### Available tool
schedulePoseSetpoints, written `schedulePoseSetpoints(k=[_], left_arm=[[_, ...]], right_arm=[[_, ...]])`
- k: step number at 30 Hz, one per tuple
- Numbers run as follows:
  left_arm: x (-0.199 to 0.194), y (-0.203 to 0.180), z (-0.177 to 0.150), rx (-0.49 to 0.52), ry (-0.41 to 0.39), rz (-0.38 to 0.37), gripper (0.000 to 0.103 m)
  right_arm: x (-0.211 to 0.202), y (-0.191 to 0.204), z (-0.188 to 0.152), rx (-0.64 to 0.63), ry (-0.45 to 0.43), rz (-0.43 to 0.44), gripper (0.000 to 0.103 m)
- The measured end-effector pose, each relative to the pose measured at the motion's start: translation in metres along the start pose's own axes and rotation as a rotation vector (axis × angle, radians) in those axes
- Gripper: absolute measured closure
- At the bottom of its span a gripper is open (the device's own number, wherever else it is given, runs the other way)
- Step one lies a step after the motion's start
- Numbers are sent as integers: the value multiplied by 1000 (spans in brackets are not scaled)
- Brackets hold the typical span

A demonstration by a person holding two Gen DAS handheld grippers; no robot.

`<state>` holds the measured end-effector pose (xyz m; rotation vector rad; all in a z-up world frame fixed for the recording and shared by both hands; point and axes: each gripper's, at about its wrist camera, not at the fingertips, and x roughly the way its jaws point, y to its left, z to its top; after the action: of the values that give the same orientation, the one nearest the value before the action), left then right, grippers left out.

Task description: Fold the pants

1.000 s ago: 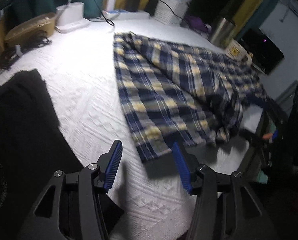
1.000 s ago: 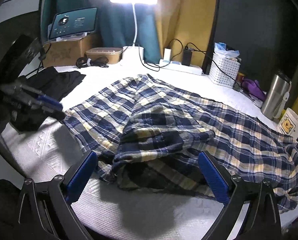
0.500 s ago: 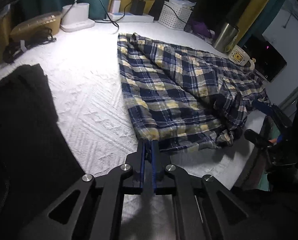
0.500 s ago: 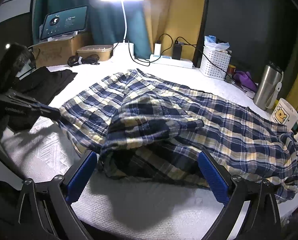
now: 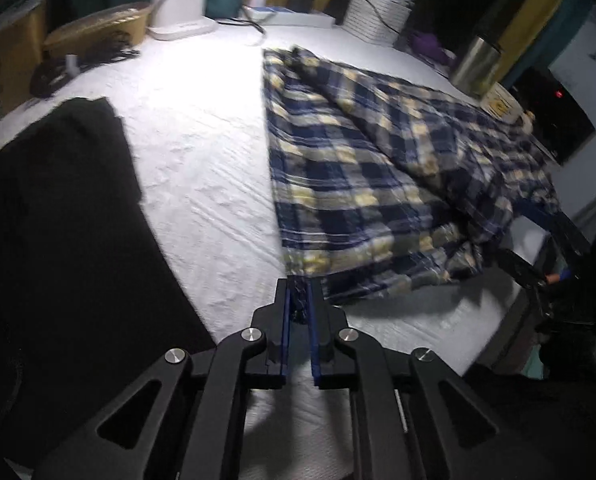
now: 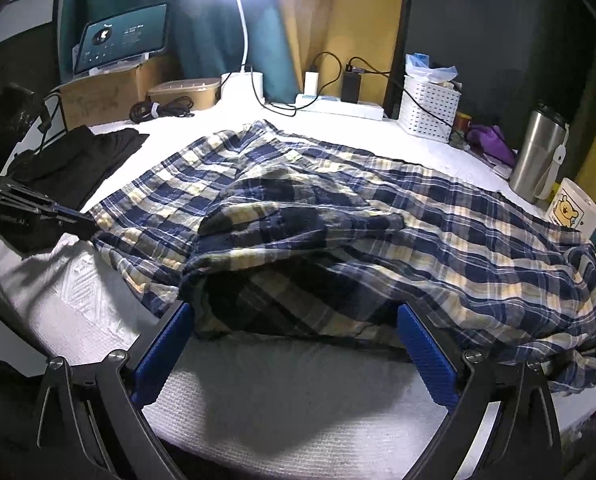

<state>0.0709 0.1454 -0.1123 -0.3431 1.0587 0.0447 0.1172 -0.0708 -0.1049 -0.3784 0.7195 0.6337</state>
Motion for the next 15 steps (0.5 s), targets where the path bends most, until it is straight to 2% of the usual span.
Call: schedulePoseSetpoints(k=[3, 7, 11, 15], left_arm=[[-10, 4, 5, 0, -26, 104, 94], [-24, 11, 13, -44, -72, 146, 93], [-29, -6, 26, -30, -111, 129, 93], [-21, -44, 46, 44, -123, 83, 93]], right_arm=[[-7, -6, 2, 13, -23, -8, 2], [-15, -16, 6, 27, -52, -28, 2], [-21, -26, 10, 29, -76, -31, 2], [-25, -40, 10, 47, -89, -45, 2]])
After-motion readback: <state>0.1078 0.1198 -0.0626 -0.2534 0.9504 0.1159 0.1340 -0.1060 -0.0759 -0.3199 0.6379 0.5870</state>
